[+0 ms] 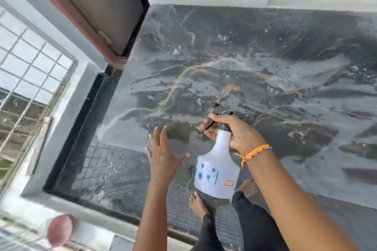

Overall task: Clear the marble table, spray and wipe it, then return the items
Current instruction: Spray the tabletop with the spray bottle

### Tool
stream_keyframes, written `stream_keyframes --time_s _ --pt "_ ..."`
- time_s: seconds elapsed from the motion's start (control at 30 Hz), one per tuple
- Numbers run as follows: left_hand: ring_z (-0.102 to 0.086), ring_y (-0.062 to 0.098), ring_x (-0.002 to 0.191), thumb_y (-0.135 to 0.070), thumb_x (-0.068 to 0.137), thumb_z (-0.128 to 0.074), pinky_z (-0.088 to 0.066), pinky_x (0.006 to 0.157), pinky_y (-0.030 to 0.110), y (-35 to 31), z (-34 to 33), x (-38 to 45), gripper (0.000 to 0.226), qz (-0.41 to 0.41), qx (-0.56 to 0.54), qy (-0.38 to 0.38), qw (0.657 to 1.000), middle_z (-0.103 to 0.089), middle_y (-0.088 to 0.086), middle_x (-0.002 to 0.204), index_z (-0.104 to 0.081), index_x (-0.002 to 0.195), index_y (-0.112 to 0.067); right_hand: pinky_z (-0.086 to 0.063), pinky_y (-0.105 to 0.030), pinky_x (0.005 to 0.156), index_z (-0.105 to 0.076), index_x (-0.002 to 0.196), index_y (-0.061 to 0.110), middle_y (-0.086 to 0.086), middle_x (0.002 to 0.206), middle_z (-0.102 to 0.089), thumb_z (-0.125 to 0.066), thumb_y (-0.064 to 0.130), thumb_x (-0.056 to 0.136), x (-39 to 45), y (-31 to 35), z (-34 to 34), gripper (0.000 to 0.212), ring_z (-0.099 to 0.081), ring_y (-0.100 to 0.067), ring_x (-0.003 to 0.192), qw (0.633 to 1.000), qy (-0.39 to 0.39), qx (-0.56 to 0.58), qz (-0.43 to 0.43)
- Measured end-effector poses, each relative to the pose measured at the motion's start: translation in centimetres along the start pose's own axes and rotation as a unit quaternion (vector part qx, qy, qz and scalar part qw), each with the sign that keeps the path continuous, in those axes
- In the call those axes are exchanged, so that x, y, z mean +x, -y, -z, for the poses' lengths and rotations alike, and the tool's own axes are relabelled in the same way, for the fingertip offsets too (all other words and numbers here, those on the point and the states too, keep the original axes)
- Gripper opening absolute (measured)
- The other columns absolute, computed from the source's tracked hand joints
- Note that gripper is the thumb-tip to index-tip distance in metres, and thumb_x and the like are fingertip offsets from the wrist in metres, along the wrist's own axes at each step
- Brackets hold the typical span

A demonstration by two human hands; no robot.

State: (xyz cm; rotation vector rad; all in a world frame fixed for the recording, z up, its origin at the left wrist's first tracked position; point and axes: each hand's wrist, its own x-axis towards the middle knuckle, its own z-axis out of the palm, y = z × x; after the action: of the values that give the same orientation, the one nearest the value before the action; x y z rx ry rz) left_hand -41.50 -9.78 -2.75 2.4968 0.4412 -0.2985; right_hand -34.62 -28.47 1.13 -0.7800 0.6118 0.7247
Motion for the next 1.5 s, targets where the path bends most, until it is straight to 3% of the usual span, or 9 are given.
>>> stream_keyframes --time_s 0.3,0.43,0.5,0.6,0.8,1.0,1.17,1.37,1.5 --pt "0.004 0.027 0.145 -0.041 0.072 -0.072 0.003 0.114 0.052 5.6 0.9 -2.6 0.096 -0.063 0.009 -0.024 0.998 -0.005 0.007 0.157 -0.016 0.147 -0.018 -0.036 -0.016 0.033 -0.05 0.059 0.012 0.002 0.045 -0.049 -0.063 0.018 0.086 0.9 -5.9 -5.3 0.03 -0.046 -0.009 0.041 0.989 -0.095 -0.111 0.023" --pt "0.001 0.024 0.146 -0.017 0.078 -0.07 0.001 0.116 0.057 4.0 -0.5 -1.9 0.084 -0.149 0.052 -0.012 0.987 -0.015 0.001 0.156 -0.021 0.146 -0.02 -0.04 -0.014 0.038 -0.057 0.061 0.01 -0.001 0.049 -0.058 -0.06 0.014 0.088 -1.0 -5.3 -4.4 0.027 -0.052 -0.012 0.049 0.994 -0.069 -0.074 0.049" --pt "0.001 0.021 0.145 -0.008 0.078 -0.065 0.001 0.115 0.058 2.2 -1.6 -1.7 0.08 -0.2 0.066 0.005 0.978 -0.019 -0.002 0.155 -0.023 0.145 -0.02 -0.045 -0.014 0.044 -0.061 0.065 0.007 -0.004 0.057 -0.063 -0.056 0.01 0.089 -2.4 -5.0 -3.0 0.024 -0.058 -0.013 0.057 0.993 -0.057 -0.05 0.088" --pt "-0.001 0.016 0.146 -0.02 0.082 -0.063 0.017 0.111 0.044 -1.0 -2.9 -2.1 0.076 -0.253 0.106 0.041 0.961 -0.017 -0.006 0.155 -0.02 0.145 -0.021 -0.051 -0.017 0.049 -0.061 0.07 0.005 -0.005 0.063 -0.065 -0.055 0.009 0.089 -4.8 -4.6 -0.1 0.021 -0.063 -0.013 0.064 0.987 -0.093 -0.021 0.131" --pt "-0.013 0.004 0.143 -0.037 0.076 -0.069 0.025 0.106 0.042 -2.4 -2.6 -2.0 0.082 -0.227 0.177 0.068 0.955 -0.02 -0.014 0.154 -0.023 0.144 -0.031 -0.032 -0.013 0.033 -0.052 0.068 0.011 0.003 0.04 -0.051 -0.054 0.008 0.088 -7.8 -4.0 4.8 0.02 -0.048 -0.008 0.036 0.939 -0.278 0.05 0.196" --pt "-0.01 0.015 0.144 -0.052 0.073 -0.067 0.017 0.111 0.048 -4.6 -3.0 -2.5 0.092 -0.217 0.196 0.101 0.951 -0.018 -0.005 0.154 -0.017 0.146 -0.027 -0.037 -0.014 0.036 -0.061 0.046 0.015 0.0 0.049 -0.058 -0.053 0.005 0.09 -9.2 -3.7 8.1 0.045 -0.057 -0.008 0.047 0.932 -0.257 0.112 0.229" --pt "0.007 0.019 0.145 -0.046 0.076 -0.066 0.015 0.112 0.048 -8.8 -6.8 -5.6 0.095 -0.301 0.197 0.157 0.92 -0.011 -0.005 0.156 -0.007 0.147 -0.024 -0.046 -0.016 0.042 -0.062 0.057 0.01 -0.004 0.056 -0.063 -0.054 0.003 0.089 -12.6 -3.9 12.7 0.034 -0.058 -0.008 0.049 0.913 -0.273 0.163 0.258" --pt "0.011 0.02 0.145 -0.05 0.076 -0.063 0.016 0.112 0.047 -14.3 -11.9 -9.7 0.096 -0.374 0.208 0.199 0.881 -0.005 -0.006 0.157 -0.005 0.148 -0.022 -0.034 -0.012 0.035 -0.052 0.064 0.01 0.0 0.041 -0.053 -0.052 0.009 0.089 -17.6 -3.6 19.6 0.024 -0.051 -0.011 0.042 0.887 -0.346 0.181 0.248" --pt "0.012 0.02 0.145 -0.051 0.08 -0.058 0.014 0.113 0.046 -17.7 -15.2 -12.3 0.093 -0.392 0.225 0.203 0.869 0.0 -0.005 0.158 -0.002 0.148 -0.022 -0.035 -0.012 0.034 -0.048 0.064 0.01 0.0 0.04 -0.05 -0.052 0.008 0.089 -19.9 -3.5 23.7 0.025 -0.048 -0.011 0.034 0.892 -0.337 0.203 0.225"
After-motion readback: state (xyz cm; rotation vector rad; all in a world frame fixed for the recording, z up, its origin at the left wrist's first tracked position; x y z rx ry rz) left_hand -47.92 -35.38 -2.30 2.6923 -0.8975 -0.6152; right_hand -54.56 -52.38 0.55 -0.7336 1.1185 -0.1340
